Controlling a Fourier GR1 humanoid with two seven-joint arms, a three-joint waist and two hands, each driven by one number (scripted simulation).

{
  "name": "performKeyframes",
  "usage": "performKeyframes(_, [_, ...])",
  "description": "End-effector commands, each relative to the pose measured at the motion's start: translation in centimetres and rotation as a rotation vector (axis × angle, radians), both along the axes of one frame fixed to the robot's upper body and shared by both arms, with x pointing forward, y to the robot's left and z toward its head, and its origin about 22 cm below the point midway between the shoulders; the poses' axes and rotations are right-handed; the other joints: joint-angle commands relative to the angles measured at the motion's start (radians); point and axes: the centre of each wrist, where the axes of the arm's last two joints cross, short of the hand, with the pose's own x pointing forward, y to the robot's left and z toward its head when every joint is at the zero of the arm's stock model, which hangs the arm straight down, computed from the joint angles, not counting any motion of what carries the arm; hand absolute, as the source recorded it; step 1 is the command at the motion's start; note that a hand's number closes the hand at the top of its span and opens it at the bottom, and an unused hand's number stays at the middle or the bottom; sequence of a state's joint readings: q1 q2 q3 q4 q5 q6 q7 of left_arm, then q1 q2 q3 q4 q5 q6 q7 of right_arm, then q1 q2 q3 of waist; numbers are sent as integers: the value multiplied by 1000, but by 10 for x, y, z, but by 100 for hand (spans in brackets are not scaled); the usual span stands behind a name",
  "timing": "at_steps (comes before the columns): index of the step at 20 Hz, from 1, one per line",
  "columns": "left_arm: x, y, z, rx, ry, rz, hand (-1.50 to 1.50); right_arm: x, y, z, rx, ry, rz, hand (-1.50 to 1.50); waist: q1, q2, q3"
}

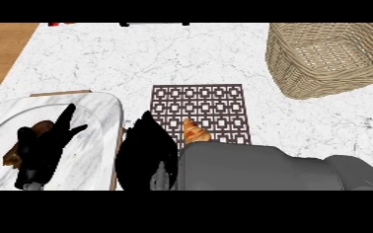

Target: Pick the croissant from the placemat and place it in the basket

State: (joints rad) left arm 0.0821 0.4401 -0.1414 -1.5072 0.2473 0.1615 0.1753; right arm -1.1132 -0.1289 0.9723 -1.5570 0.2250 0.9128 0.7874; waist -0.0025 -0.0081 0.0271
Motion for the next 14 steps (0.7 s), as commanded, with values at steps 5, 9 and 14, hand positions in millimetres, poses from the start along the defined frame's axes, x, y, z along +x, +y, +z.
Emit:
performKeyframes(5, [-23, -6, -33, -74, 186, 12, 0, 2, -12, -38, 13, 4, -30, -150, 17, 16, -27])
performKeyframes(9, [-26, -24, -51, -71, 202, 20, 0, 3, -24, -44, 27, -9, -12, -150, 6, 18, -27])
performKeyframes(14, [-9, -9, -32, -79, 186, 19, 0, 10, -27, -63, 40, -6, -24, -150, 7, 18, -27])
